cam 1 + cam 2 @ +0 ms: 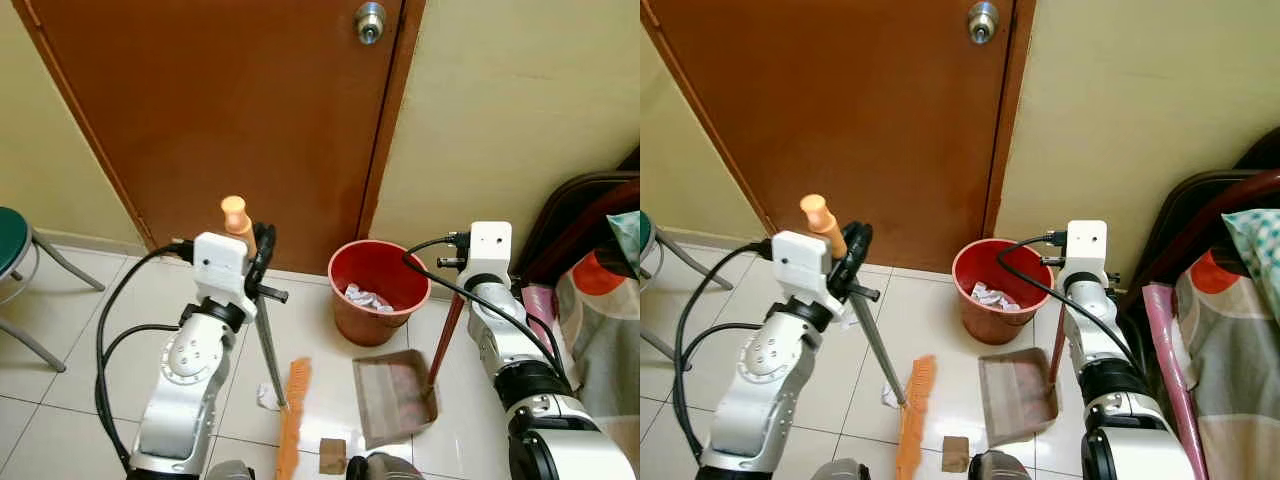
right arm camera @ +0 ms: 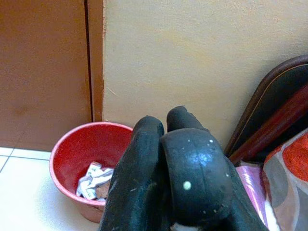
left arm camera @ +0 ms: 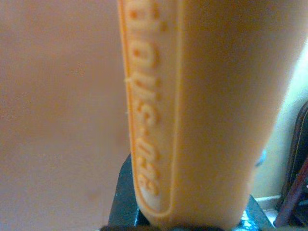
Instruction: Sweep floor
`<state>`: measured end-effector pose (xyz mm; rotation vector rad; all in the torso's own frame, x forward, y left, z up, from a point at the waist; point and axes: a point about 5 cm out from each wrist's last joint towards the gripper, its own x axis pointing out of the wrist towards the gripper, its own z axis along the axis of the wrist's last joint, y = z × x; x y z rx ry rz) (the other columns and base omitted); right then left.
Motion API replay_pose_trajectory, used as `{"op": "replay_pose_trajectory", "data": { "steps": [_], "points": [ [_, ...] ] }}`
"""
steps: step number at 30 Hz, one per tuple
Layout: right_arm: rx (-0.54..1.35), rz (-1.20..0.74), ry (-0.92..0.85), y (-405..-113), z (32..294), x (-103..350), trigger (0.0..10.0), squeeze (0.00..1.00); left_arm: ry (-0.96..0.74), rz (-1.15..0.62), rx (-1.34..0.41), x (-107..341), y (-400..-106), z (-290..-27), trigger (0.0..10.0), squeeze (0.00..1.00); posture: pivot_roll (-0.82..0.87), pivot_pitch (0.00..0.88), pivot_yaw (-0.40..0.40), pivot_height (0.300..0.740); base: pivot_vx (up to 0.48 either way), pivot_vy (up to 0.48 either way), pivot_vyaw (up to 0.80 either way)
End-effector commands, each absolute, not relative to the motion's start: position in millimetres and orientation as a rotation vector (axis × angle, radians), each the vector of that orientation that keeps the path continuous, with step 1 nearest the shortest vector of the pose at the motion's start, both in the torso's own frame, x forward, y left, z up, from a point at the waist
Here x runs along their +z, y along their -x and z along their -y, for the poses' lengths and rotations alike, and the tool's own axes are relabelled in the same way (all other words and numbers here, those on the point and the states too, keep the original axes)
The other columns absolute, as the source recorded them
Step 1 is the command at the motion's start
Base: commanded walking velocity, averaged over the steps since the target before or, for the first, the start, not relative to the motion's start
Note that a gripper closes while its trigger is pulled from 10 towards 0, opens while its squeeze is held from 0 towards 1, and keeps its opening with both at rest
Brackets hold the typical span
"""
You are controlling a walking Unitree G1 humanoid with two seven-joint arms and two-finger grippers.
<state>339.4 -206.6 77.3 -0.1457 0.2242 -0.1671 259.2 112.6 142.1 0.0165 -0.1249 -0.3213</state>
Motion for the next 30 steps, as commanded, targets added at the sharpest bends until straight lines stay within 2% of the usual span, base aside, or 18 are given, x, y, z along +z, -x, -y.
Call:
{"op": "replay_pose_trajectory", "data": {
  "steps": [1,9,30],
  "points": [
    [-0.159,-0.212,0.162,-342.3,208.2,81.8,10.0,0.00,-0.037,0.188,-0.310,150.4,-259.6,-111.0,10.0,0.00,-0.01,0.090,-0.042,0.740,0.000,0.000,0.00],
    [-0.139,-0.222,0.144,-336.0,201.1,73.0,10.0,0.00,-0.032,0.174,-0.319,143.9,-262.6,-101.9,10.0,0.00,-0.02,0.082,-0.033,0.740,0.000,0.000,0.00],
    [-0.134,-0.229,0.126,-335.8,200.5,71.4,10.0,0.00,-0.041,0.183,-0.320,140.7,-267.5,-99.4,10.0,0.00,-0.03,0.059,-0.037,0.740,-0.258,0.000,0.00]
  ]
}}
